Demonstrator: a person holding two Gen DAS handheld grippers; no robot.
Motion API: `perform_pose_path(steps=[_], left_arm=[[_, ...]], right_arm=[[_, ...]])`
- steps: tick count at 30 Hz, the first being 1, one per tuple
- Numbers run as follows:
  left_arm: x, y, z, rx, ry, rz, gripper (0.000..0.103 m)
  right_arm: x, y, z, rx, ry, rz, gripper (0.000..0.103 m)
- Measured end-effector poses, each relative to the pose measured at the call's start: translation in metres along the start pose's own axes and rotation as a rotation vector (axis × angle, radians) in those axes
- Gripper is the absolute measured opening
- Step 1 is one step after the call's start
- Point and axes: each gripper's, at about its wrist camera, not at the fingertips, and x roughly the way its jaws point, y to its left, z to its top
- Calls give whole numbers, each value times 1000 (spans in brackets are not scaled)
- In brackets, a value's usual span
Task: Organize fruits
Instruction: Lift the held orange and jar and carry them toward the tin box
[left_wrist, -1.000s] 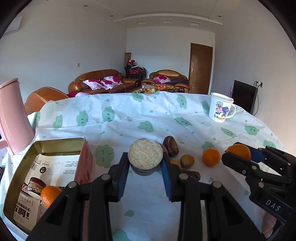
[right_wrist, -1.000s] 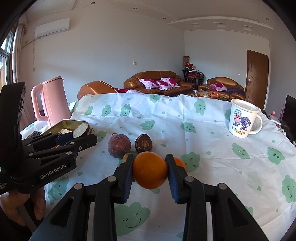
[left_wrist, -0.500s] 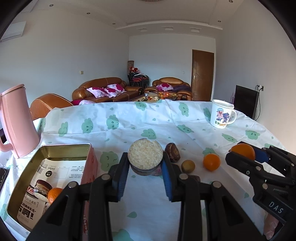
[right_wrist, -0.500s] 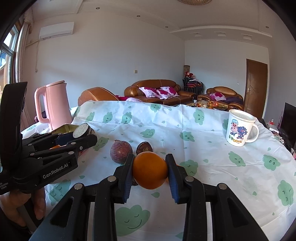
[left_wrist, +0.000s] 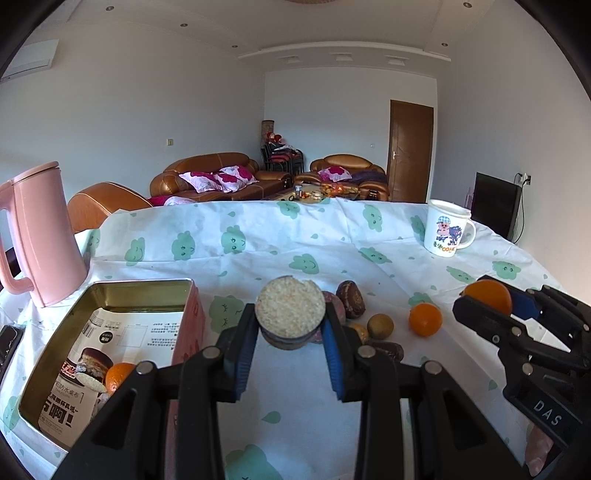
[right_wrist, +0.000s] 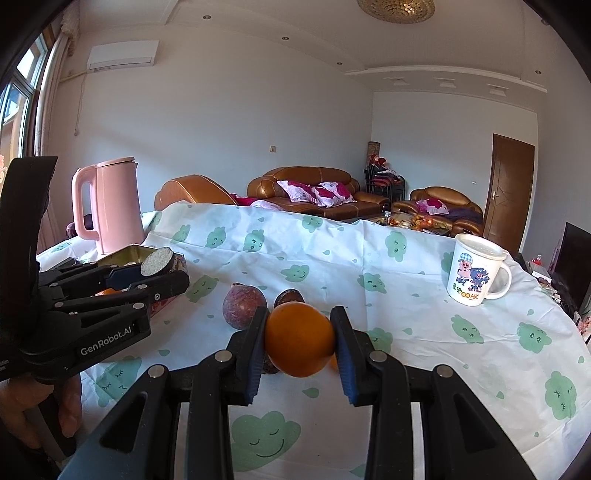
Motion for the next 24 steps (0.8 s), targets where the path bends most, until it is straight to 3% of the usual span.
perform_pose_path(steps=[11,24], left_arm=[[-4,16,-2,-30,19,1,35],[-14,53,-6,-85,51,28,35]], right_arm=[[5,14,6,-45,21,-8,36],[18,52,30,-63,33,92,36]])
